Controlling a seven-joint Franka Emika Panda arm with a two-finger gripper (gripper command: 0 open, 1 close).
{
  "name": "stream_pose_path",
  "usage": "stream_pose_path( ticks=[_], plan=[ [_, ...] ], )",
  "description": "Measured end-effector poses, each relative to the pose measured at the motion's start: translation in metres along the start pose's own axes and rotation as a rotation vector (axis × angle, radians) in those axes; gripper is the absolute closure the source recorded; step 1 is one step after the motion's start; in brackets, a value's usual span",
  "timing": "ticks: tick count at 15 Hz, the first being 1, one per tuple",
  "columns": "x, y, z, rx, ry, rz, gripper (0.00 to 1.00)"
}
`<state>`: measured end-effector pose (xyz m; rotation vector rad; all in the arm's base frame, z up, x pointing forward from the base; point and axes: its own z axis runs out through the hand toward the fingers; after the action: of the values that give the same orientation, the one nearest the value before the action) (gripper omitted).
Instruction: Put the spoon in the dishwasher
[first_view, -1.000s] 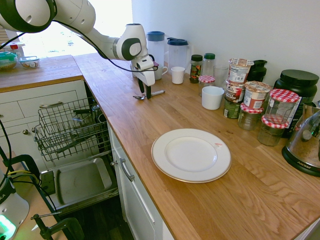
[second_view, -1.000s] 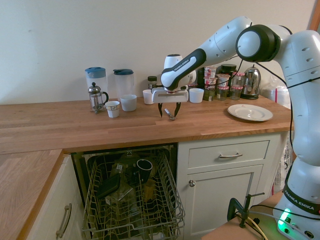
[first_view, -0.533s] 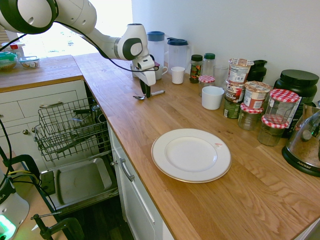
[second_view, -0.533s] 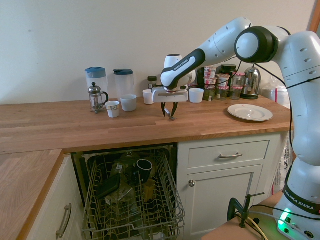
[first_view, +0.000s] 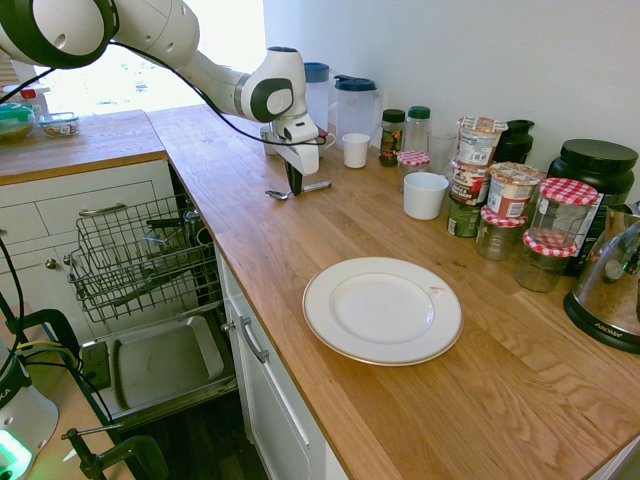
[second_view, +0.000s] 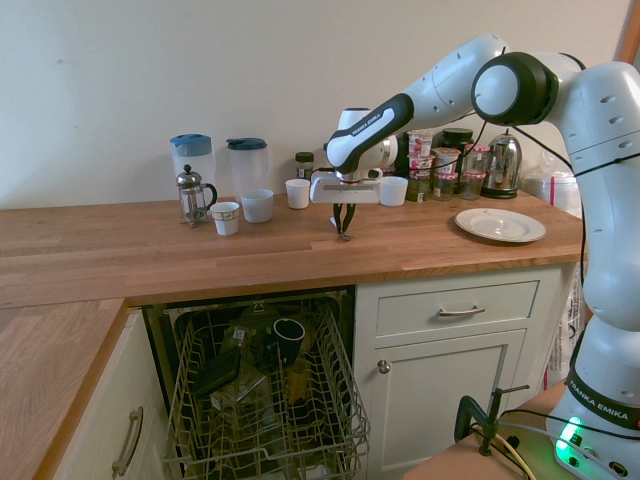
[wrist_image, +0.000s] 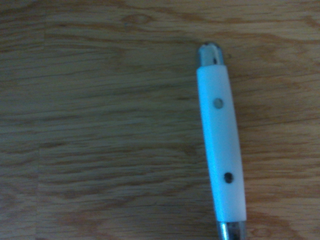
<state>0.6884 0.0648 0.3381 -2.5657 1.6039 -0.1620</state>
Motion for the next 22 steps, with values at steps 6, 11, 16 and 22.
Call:
stream_pose_path(
  ticks=[6, 11, 16, 22],
  plan=[
    [-0.043, 0.008, -0.077, 0.027, -0.098, -0.014, 1.00],
    [-0.187, 0.046, -0.110, 0.038, -0.103, -0.011, 1.00],
    [-0.309, 0.105, -0.049, 0.037, -0.103, 0.003, 1.00],
    [-0.365, 0.164, 0.008, -0.012, -0.129, -0.024, 1.00]
  ],
)
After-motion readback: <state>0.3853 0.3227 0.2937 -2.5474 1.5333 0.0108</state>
